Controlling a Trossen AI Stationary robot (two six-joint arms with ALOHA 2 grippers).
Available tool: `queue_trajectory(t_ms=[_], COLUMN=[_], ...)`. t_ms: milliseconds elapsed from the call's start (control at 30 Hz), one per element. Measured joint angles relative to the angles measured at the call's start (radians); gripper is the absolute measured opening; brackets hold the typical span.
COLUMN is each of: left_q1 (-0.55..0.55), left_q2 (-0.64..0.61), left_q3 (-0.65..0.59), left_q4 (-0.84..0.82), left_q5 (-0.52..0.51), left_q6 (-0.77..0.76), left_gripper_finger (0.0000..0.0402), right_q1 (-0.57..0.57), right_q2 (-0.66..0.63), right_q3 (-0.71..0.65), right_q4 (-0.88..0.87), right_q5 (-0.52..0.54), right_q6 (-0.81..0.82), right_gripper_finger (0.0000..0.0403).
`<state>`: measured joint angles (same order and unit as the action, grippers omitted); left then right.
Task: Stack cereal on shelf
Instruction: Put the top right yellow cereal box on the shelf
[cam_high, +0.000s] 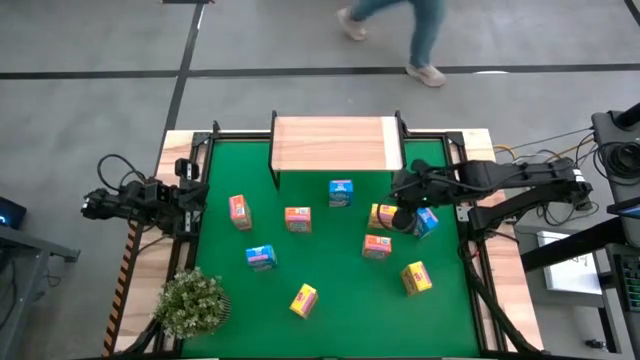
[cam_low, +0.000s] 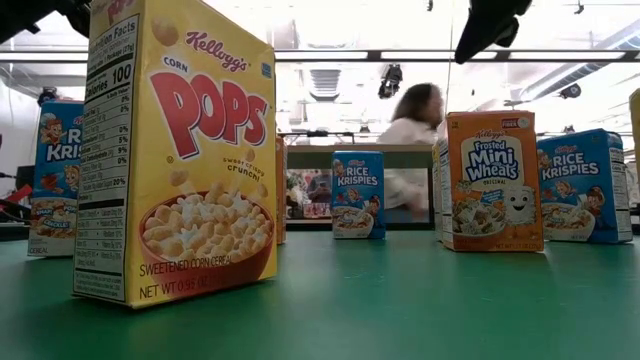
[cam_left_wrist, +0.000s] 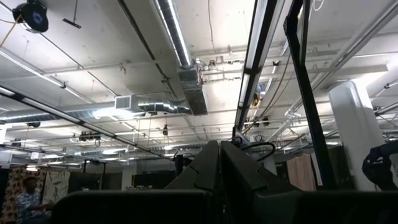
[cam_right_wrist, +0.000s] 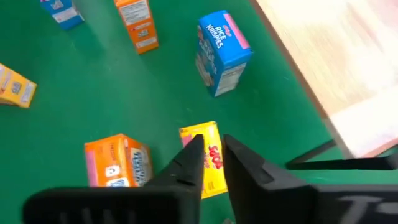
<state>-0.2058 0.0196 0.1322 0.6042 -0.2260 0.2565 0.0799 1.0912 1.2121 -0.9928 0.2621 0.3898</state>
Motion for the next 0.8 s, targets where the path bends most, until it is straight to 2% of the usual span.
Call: queue_trajectory(t_ms=[300, 433, 567, 800], left_q1=[0.001, 0.001, 0.001, 0.001], left_q2=[0.000, 0.000, 0.000, 0.000], left_q3=[0.000, 0.000, 0.000, 0.000], left_q4=[0.000, -0.001, -0.004, -0.007], left_q5=[0.000, 0.000, 0.000, 0.000], left_q6=[0.000, 0.000, 0.000, 0.000], left_gripper_finger=[0.0000, 0.0000, 0.0000, 0.0000], right_q1=[0.000, 0.001, 0.001, 0.001], right_q2=[0.002, 0.002, 0.002, 0.003], right_q3=[-0.129, -0.201, -0.265, -0.329], right_q4=[0.102, 0.142, 0.186, 0.254], right_q5=[0.000, -0.007, -0.008, -0.008], right_q6=[-0.023, -0.067, -0.114, -0.128], right_gripper_finger=[0.0187, 0.0230, 0.0249, 0.0247])
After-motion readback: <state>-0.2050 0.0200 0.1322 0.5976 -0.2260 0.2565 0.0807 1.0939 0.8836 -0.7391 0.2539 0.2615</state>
